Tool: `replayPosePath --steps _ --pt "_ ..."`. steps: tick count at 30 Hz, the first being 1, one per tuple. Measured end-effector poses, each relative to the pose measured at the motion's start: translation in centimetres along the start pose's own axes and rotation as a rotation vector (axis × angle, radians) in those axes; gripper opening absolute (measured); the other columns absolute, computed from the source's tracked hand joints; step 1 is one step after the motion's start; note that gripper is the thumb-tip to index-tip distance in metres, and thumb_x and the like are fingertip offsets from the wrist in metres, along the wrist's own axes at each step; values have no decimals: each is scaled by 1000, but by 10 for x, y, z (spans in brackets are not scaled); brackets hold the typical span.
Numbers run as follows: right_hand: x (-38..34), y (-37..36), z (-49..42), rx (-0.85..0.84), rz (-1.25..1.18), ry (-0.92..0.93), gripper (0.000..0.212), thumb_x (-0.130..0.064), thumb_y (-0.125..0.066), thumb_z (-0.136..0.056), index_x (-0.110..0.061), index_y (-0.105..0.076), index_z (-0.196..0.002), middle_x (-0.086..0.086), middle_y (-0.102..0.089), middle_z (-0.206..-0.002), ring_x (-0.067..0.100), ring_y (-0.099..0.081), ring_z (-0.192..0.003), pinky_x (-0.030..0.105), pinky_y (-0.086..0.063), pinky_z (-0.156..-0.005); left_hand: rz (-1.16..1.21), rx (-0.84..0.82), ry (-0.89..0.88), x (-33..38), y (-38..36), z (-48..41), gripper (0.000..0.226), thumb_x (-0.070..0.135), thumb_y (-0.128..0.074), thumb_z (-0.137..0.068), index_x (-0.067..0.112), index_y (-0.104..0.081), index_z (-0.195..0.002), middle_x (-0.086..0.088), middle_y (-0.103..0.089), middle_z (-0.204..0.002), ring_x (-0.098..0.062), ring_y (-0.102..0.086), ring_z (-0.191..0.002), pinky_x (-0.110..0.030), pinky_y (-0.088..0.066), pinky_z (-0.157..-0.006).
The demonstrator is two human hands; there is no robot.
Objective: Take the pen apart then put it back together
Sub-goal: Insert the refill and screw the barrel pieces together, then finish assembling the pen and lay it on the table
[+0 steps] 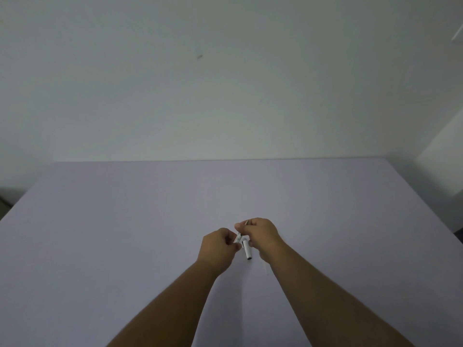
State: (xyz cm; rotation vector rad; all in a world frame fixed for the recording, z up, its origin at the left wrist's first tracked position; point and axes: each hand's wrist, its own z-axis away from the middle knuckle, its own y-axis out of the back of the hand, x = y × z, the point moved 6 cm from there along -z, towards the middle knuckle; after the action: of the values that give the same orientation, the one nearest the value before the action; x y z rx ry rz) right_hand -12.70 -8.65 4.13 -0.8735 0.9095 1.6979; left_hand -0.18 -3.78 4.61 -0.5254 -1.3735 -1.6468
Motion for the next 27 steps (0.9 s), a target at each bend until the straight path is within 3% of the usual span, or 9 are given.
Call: replayPosePath --steps 3,7,9,11,15,18,24,27 --pt "3 -2 -2 1 20 -38 13 -24 -73 -78 -18 -67 -69 8 -68 -81 30 -61 -82 44 -54 -85 25 -3 34 -5 -1 -1 13 16 -70 -78 22 -60 -71 2 -59 -69 -18 -56 -62 -32 -51 -61" --pt "6 -2 -9 -31 68 -41 19 -34 -69 -81 -16 -67 -76 7 -68 -84 22 -58 -75 39 -53 -81 48 -17 92 -14 -2 -4 6 15 -70 -78 15 -64 -79 -1 -61 -73 -17 -56 -61 -29 -51 -57" --pt "6 9 -16 83 147 -5 24 -35 -61 -86 -12 -66 -81 8 -69 -89 19 -58 -74 38 -52 -84 70 -19 137 -20 -1 -6 7 17 -71 -78 17 -64 -80 -2 -62 -77 -15 -57 -60 -20 -47 -46" --pt "8 20 -23 192 389 34 23 -25 -56 -88 -5 -67 -85 11 -70 -91 23 -61 -80 36 -51 -81 107 -18 182 -27 -2 -7 8 19 -71 -77 17 -64 -81 -2 -63 -79 -16 -58 -64 -19 -45 -44" --pt "32 7 -33 106 814 -9 15 -17 -55 -85 -9 -67 -87 13 -72 -97 29 -67 -91 29 -48 -68 193 -35 236 -38 -6 -4 8 18 -72 -78 16 -64 -80 -3 -62 -80 -21 -58 -72 -31 -53 -63" --pt "46 -6 -39 130 974 51 24 -23 -48 -91 -6 -59 -103 15 -66 -109 31 -63 -101 34 -50 -79 248 -41 270 -43 -8 -3 8 18 -72 -79 17 -64 -80 -6 -67 -87 -24 -62 -77 -36 -57 -72" --pt "55 -12 -43 180 921 55 24 -22 -45 -94 -4 -54 -106 15 -65 -111 32 -62 -105 35 -49 -83 292 -53 305 -47 -8 -2 9 17 -72 -78 15 -66 -84 -6 -68 -84 -24 -63 -77 -43 -59 -81" --pt "47 -9 -42 174 777 36 35 -30 -43 -95 -4 -65 -92 14 -71 -95 31 -65 -93 33 -49 -78 268 -61 303 -48 -7 0 8 18 -72 -77 17 -66 -82 -7 -68 -86 -24 -64 -77 -40 -59 -77"
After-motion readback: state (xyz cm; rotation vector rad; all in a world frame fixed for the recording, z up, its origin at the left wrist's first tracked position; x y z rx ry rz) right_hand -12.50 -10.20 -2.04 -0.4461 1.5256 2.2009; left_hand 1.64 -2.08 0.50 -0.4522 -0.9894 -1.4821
